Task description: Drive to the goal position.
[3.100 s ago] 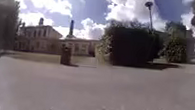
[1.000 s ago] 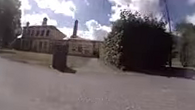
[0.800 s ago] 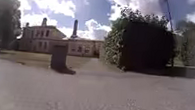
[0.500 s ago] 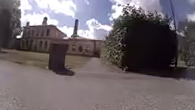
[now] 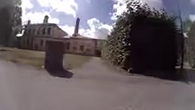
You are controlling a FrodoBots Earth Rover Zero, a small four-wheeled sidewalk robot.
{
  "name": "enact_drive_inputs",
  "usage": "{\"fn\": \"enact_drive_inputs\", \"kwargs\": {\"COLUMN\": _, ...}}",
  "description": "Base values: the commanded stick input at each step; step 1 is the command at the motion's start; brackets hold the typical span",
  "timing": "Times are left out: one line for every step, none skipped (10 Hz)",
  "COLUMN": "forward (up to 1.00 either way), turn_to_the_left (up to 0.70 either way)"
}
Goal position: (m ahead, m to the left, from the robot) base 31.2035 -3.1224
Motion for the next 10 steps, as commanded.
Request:
{"fn": "enact_drive_inputs", "kwargs": {"forward": 0.85, "turn_to_the_left": 0.0}}
{"fn": "enact_drive_inputs", "kwargs": {"forward": 0.85, "turn_to_the_left": 0.0}}
{"fn": "enact_drive_inputs", "kwargs": {"forward": 0.85, "turn_to_the_left": 0.0}}
{"fn": "enact_drive_inputs", "kwargs": {"forward": 0.85, "turn_to_the_left": 0.0}}
{"fn": "enact_drive_inputs", "kwargs": {"forward": 0.85, "turn_to_the_left": 0.0}}
{"fn": "enact_drive_inputs", "kwargs": {"forward": 0.85, "turn_to_the_left": 0.0}}
{"fn": "enact_drive_inputs", "kwargs": {"forward": 0.85, "turn_to_the_left": 0.0}}
{"fn": "enact_drive_inputs", "kwargs": {"forward": 0.85, "turn_to_the_left": 0.0}}
{"fn": "enact_drive_inputs", "kwargs": {"forward": 0.85, "turn_to_the_left": 0.0}}
{"fn": "enact_drive_inputs", "kwargs": {"forward": 0.85, "turn_to_the_left": 0.0}}
